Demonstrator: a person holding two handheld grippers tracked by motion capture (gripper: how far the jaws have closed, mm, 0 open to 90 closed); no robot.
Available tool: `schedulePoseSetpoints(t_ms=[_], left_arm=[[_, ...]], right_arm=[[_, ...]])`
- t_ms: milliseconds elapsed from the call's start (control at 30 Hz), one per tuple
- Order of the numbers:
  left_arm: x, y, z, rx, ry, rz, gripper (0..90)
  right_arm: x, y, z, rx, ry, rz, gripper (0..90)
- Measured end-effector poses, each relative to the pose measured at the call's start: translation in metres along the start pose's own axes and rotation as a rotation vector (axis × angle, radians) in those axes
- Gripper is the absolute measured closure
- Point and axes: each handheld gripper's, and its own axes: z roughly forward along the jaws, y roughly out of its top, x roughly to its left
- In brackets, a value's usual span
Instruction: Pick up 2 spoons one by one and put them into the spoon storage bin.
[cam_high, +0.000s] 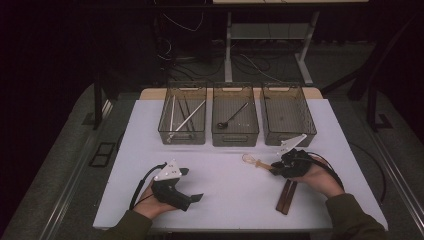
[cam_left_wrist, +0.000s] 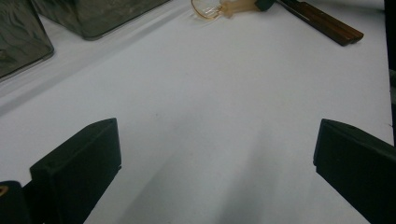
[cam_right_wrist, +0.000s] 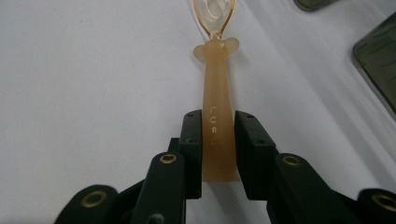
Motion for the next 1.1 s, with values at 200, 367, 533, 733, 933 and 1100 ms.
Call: schedulePoseSetpoints(t_ms=[200,367,533,733,933,1100], left_arm=[[0.001,-0.002,0.003,0.034,0.054,0.005,8.1],[0.000,-0.002,0.004,0.040,0.076,0.018,11.2],[-0.001,-0.002,0.004,0.047,0.077,0.026,11.2],[-0.001,-0.001,0.002,0.047,0.079,0.026,11.2],[0.000,-0.001,0.003,0.049,0.084,0.019,11.4],[-0.001,-0.001,0.003,0.051,0.082,0.029,11.5]], right_arm=[[-0.001,0.000,-0.005,-0.032,-0.003,0.035,74.0],[-0.003,0.001,-0.011,-0.079,0.014,0.054,74.1],[-0.005,0.002,-0.017,-0.123,0.038,0.089,74.1],[-0.005,0.005,-0.026,-0.190,0.058,0.130,74.0],[-0.003,0.011,-0.034,-0.240,0.052,0.157,74.0],[-0.001,0.017,-0.038,-0.258,0.028,0.178,74.0]])
